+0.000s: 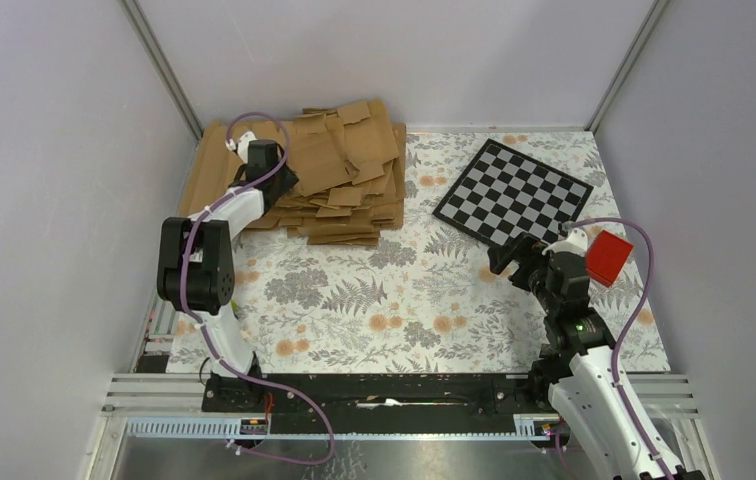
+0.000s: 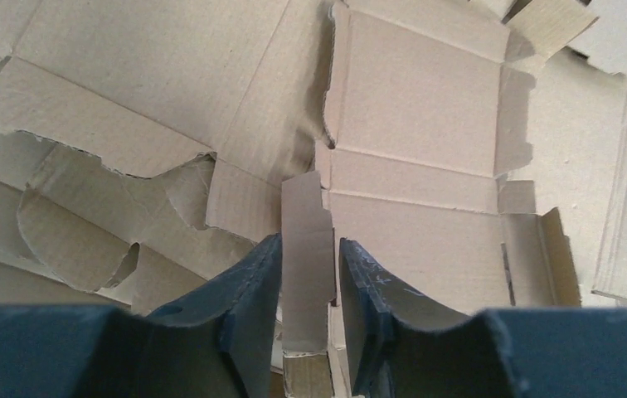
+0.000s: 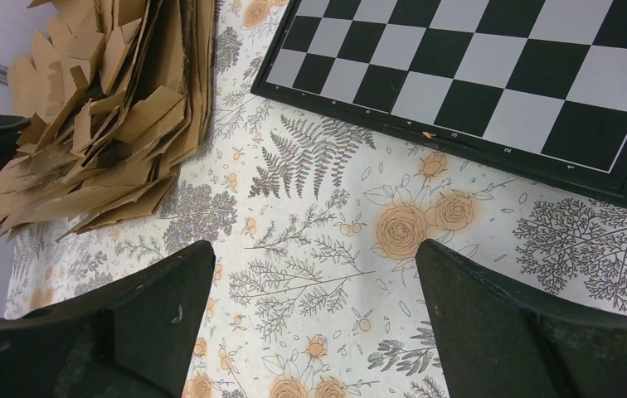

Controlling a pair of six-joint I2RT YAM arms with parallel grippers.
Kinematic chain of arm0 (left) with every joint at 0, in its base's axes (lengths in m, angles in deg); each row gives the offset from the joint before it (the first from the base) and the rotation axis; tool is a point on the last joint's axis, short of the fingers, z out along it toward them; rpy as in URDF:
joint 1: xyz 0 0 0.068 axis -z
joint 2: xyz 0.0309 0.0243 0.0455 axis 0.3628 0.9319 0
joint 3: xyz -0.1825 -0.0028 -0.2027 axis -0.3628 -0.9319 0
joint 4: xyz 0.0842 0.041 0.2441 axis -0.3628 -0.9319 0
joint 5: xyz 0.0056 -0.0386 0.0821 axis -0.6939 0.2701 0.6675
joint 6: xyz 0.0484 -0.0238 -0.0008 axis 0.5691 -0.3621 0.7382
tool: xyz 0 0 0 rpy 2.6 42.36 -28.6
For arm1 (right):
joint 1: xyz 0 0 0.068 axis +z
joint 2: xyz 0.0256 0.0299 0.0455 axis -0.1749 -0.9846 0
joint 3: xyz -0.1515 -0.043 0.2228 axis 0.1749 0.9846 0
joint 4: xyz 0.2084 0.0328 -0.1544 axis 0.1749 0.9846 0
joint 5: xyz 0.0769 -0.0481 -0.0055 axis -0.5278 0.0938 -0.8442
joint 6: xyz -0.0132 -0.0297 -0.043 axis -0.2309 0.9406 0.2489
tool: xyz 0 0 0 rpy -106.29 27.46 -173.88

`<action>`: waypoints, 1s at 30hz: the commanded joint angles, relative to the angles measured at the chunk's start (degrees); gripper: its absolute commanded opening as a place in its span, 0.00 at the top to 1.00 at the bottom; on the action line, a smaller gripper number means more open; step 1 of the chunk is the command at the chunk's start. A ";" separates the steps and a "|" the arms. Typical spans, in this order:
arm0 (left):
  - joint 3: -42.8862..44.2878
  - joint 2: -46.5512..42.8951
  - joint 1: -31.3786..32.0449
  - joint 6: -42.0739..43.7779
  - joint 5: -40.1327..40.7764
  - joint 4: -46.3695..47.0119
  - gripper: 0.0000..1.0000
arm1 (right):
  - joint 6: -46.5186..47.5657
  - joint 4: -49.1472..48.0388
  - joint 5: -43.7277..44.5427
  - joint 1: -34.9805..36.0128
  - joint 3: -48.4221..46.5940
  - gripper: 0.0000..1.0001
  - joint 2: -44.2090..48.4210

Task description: Fold the paper box

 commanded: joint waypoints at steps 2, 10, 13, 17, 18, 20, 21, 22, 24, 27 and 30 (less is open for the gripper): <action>4.49 1.83 0.34 1.60 2.57 -3.96 0.54 | 0.66 -1.43 1.24 0.39 -2.14 0.01 -0.21; 6.62 2.34 0.88 3.41 2.55 -6.57 0.95 | 0.33 -1.31 0.86 0.38 -2.12 0.01 0.24; 5.97 -0.40 1.97 3.85 4.43 -7.34 1.00 | -0.06 -1.30 -0.07 0.38 -2.54 0.01 0.24; 1.80 -7.41 4.35 2.12 5.64 -5.67 1.00 | -1.23 -1.38 -0.42 0.38 -2.85 0.01 0.33; -0.14 -9.32 5.16 1.55 5.89 -4.56 1.00 | -1.56 -1.37 -0.44 0.38 -3.01 0.01 0.25; -3.12 -13.17 6.62 0.26 6.37 -2.73 1.00 | -2.39 -1.38 -2.04 0.37 -3.28 0.01 0.03; -4.48 -15.41 7.31 -0.46 6.57 -2.08 1.00 | -2.84 -1.41 -2.49 0.38 -3.37 0.01 -0.10; -6.25 -17.44 7.90 -1.39 6.47 -1.15 1.00 | -3.35 -1.39 -3.05 0.38 -3.46 0.01 -0.18; -9.95 -22.07 8.68 -3.01 4.65 1.61 1.00 | -4.26 -1.65 -4.69 0.38 -3.61 0.01 -0.17; -16.24 -28.48 9.68 -5.78 -2.98 7.70 1.00 | -5.68 -2.22 -7.77 0.38 -3.85 0.01 -0.10; -21.45 -33.68 12.93 -8.02 -7.49 10.31 1.00 | -5.99 -4.24 -14.62 0.38 -3.99 0.01 -1.18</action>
